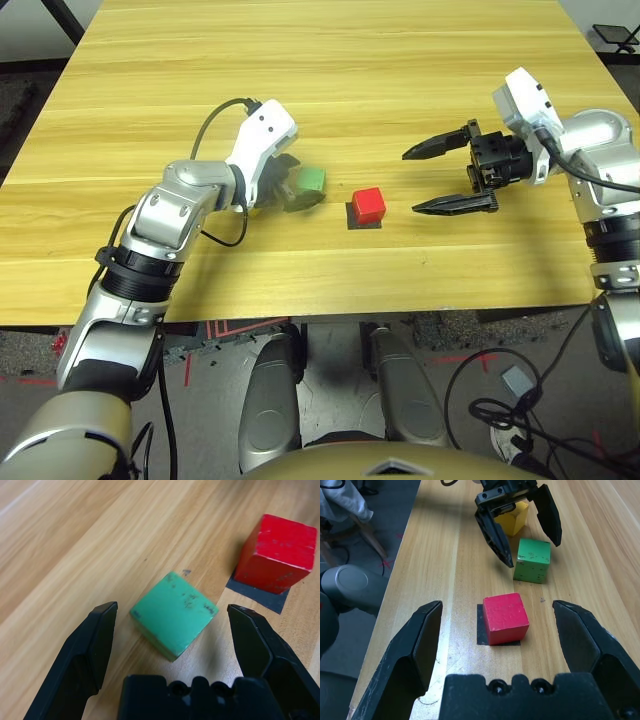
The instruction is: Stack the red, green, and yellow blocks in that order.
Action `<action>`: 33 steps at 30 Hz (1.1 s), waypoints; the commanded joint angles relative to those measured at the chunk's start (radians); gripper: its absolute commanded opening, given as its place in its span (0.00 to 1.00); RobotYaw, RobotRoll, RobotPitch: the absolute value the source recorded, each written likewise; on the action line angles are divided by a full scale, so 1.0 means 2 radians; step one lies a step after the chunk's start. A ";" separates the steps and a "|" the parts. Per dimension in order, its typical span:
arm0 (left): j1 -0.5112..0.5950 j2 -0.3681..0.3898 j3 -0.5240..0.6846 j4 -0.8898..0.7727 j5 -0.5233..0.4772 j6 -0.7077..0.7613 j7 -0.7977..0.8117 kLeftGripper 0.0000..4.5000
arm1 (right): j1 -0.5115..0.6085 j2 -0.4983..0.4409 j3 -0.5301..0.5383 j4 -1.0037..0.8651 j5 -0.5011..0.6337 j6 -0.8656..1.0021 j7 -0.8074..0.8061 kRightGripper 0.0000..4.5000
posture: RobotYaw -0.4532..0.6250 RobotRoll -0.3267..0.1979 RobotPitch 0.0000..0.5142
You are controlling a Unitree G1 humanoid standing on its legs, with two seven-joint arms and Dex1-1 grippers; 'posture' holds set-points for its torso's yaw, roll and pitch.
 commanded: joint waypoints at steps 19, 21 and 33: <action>-0.016 -0.007 -0.025 0.109 0.064 -0.208 -0.087 1.00 | 0.024 -0.007 -0.010 -0.039 0.010 0.023 -0.018 0.99 | 0.52 0.56 0.50; -0.019 -0.013 -0.024 0.115 0.064 -0.222 -0.092 1.00 | 0.027 -0.008 -0.010 -0.041 0.011 0.025 -0.019 0.99 | 0.51 0.56 0.51; -0.018 -0.018 -0.030 0.140 0.073 -0.241 -0.123 0.96 | 0.031 -0.006 -0.010 -0.045 0.011 0.030 -0.026 1.00 | 0.51 0.56 0.53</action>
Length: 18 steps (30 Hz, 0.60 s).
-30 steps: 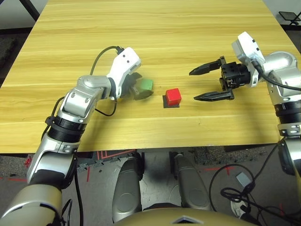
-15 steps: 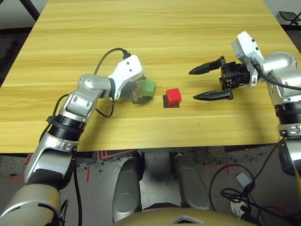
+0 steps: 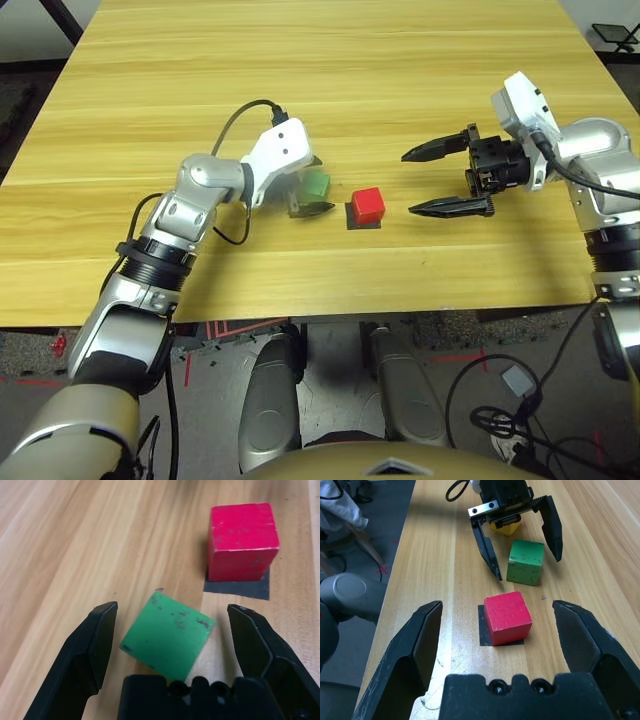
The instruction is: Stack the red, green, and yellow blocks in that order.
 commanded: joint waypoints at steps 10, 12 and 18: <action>0.013 0.007 0.009 0.031 0.005 -0.045 -0.021 0.56 | 0.004 0.003 -0.002 -0.004 0.001 -0.001 -0.004 1.00 | 0.52 0.56 0.52; 0.008 0.010 0.012 0.017 0.003 -0.032 -0.022 0.56 | 0.004 0.003 -0.002 -0.003 0.000 -0.002 -0.004 1.00 | 0.52 0.57 0.52; -0.041 0.015 0.041 -0.081 -0.033 0.158 0.001 0.56 | 0.011 0.001 -0.001 0.002 -0.002 -0.005 -0.002 1.00 | 0.54 0.61 0.51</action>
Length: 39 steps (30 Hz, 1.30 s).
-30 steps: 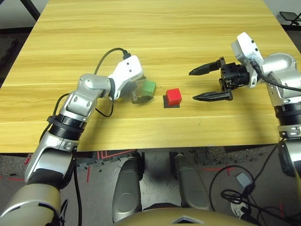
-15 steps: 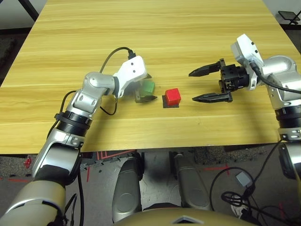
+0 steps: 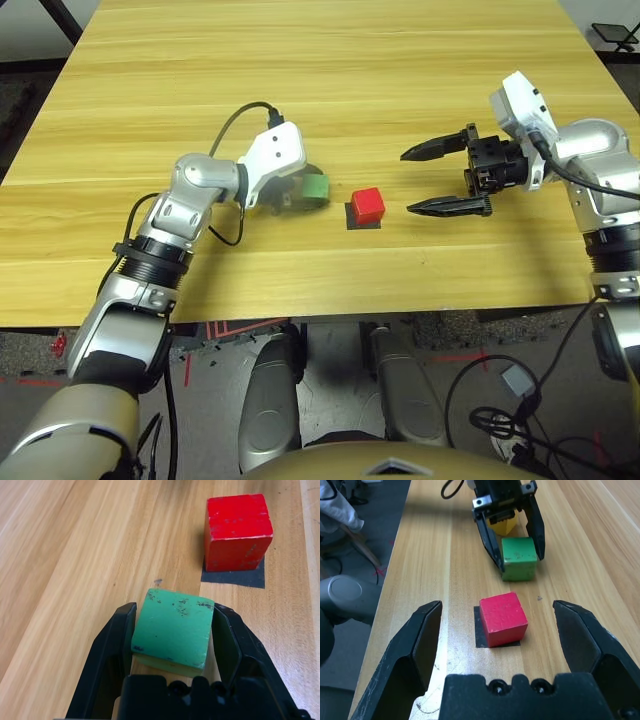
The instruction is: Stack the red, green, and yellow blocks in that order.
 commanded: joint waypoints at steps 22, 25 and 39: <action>-0.052 -0.086 -0.030 -0.216 -0.072 0.325 0.148 0.55 | 0.045 -0.014 -0.006 -0.005 -0.002 -0.019 0.006 1.00 | 0.50 0.66 0.54; -0.044 -0.087 -0.035 -0.215 -0.070 0.310 0.156 0.55 | 0.045 -0.017 -0.007 -0.007 -0.001 -0.017 0.005 1.00 | 0.49 0.65 0.55; -0.028 -0.102 -0.041 -0.222 -0.076 0.299 0.182 0.55 | 0.044 -0.022 -0.008 -0.011 0.000 -0.007 0.003 1.00 | 0.49 0.63 0.57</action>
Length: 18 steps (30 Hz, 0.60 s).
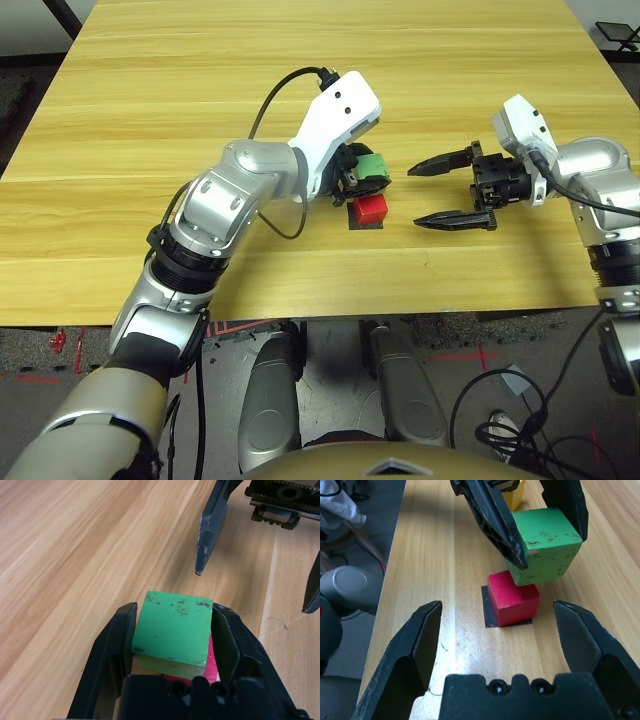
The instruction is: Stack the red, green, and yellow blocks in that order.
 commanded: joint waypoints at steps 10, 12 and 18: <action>0.029 -0.006 -0.011 -0.039 -0.008 0.006 0.010 0.54 | 0.002 -0.003 -0.004 -0.001 0.001 0.002 0.001 1.00 | 0.50 0.63 0.57; 0.031 -0.005 -0.011 -0.039 -0.007 0.003 0.009 0.54 | 0.001 -0.003 -0.004 -0.001 0.001 0.002 0.000 1.00 | 0.49 0.63 0.57; 0.039 -0.005 -0.012 -0.034 -0.004 -0.007 0.011 0.54 | -0.001 -0.002 -0.004 0.000 0.001 0.003 -0.001 1.00 | 0.49 0.64 0.57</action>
